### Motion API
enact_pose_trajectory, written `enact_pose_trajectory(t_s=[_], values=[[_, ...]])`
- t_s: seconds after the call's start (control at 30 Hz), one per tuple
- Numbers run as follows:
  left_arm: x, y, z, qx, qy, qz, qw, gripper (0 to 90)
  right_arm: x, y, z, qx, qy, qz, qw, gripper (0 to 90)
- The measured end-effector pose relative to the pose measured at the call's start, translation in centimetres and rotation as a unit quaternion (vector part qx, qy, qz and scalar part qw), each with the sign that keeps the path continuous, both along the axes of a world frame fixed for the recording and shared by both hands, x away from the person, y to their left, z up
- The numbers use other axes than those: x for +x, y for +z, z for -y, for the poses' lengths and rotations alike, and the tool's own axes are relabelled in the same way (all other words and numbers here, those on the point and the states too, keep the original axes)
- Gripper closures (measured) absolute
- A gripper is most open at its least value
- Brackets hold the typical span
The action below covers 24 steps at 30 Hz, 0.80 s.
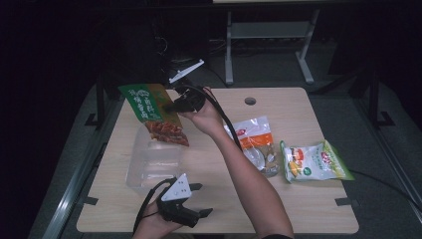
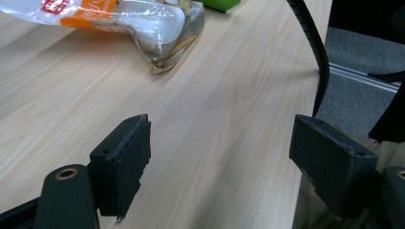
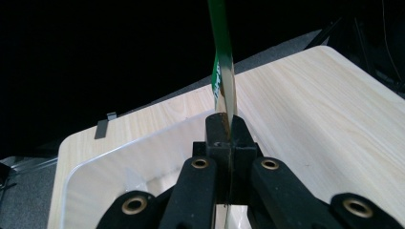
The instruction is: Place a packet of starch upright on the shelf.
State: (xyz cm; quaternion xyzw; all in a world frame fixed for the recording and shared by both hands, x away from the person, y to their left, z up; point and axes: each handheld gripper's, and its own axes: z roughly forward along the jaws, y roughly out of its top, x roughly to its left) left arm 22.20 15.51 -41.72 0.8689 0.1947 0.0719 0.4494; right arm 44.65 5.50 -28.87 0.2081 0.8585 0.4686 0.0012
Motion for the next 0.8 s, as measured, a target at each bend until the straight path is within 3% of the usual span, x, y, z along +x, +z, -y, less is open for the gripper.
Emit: enact_pose_trajectory(t_s=[0.37, 0.5, 0.8], values=[[0.3, -0.2, -0.2, 0.002, 0.006, 0.003, 1.0, 21.6, 1.1, -2.1, -1.6, 0.012, -0.008, -0.023, 0.9996, 90.0], [0.3, -0.2, -0.3, 0.003, 0.006, 0.003, 1.0, 21.7, 1.2, -2.9, -2.1, 0.006, -0.009, -0.026, 0.9996, 90.0], [0.6, -0.4, -0.3, 0.007, 0.006, 0.003, 1.0, 21.8, 1.9, -4.5, -1.6, -0.001, -0.03, -0.034, 0.999, 90.0]])
